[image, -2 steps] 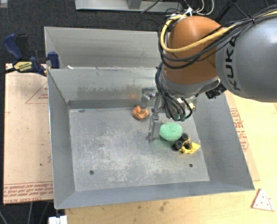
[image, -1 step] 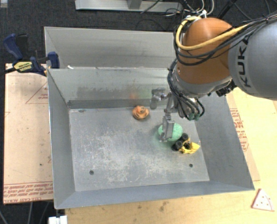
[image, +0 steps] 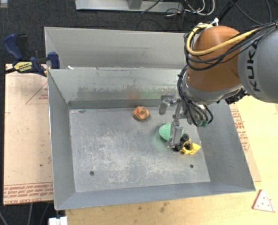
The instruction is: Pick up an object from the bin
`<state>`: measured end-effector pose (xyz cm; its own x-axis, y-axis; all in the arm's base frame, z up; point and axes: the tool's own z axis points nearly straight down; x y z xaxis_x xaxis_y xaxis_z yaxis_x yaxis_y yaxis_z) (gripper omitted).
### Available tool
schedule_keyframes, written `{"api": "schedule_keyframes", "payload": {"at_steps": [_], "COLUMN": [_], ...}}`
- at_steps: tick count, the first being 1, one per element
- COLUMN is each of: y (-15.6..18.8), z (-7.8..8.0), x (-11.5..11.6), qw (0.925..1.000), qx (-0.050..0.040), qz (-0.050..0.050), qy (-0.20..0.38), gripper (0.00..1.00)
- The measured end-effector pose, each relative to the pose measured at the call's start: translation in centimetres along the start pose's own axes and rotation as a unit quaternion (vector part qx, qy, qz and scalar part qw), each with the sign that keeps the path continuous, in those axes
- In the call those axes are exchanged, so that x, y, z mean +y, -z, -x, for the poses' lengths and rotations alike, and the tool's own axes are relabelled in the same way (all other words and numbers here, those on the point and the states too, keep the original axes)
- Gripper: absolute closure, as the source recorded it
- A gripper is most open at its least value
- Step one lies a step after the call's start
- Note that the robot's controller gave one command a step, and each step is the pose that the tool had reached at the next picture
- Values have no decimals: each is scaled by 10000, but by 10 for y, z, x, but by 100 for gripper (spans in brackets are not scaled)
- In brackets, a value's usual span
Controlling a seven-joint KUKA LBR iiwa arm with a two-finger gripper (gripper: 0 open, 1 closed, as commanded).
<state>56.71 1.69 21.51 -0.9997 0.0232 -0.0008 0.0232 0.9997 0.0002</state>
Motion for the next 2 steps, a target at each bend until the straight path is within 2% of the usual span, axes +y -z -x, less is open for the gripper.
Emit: {"api": "schedule_keyframes", "payload": {"at_steps": [1, 2], "y": [-35, -62], "z": [15, 13], "x": [-20, -30], "qw": [9993, 10000], "qx": [-28, 4], "qz": [2, 5], "qy": [369, 1], "gripper": [0, 0]}}
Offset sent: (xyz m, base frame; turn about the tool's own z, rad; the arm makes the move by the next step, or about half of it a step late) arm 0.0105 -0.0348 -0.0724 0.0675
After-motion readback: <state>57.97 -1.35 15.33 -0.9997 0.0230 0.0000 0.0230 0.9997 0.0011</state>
